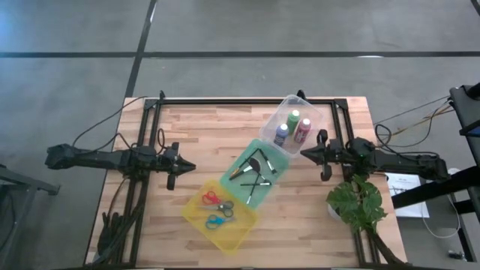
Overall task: Pick & Place Paint Supplies
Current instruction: Return to Home Position
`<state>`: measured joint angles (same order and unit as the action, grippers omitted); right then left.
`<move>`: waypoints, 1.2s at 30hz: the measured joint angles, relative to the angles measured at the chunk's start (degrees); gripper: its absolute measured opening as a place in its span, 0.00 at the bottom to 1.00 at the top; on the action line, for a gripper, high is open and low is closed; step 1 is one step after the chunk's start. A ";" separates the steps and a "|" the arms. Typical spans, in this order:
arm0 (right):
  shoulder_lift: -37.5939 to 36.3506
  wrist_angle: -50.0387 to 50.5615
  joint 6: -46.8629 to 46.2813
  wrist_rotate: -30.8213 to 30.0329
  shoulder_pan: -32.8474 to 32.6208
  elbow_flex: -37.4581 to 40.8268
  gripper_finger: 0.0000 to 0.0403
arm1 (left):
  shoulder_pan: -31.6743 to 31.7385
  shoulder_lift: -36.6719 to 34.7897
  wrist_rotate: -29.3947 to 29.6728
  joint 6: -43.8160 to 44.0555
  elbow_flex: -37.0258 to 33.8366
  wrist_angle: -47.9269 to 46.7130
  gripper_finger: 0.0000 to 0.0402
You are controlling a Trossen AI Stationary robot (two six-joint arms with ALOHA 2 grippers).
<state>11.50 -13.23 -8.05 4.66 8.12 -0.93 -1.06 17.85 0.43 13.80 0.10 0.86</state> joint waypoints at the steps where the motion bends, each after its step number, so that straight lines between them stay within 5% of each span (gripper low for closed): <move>1: -0.28 0.40 0.21 0.04 0.00 0.02 0.02 | 0.00 0.00 0.00 0.00 0.00 0.00 0.14; 15: -9.26 9.91 1.75 5.78 -0.24 -0.01 0.02 | 0.00 0.00 0.00 0.02 0.00 -0.01 0.14; 24: -11.52 20.96 9.91 4.10 -2.64 -5.58 0.02 | 0.01 0.04 0.00 0.02 -0.02 0.02 0.14; 36: -3.91 37.68 -21.42 0.21 -2.60 -6.10 0.02 | 0.00 0.19 0.00 0.05 -0.02 0.02 0.14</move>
<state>7.59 24.45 -29.47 4.88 5.52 -7.03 -1.06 18.04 0.43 13.86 0.08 0.89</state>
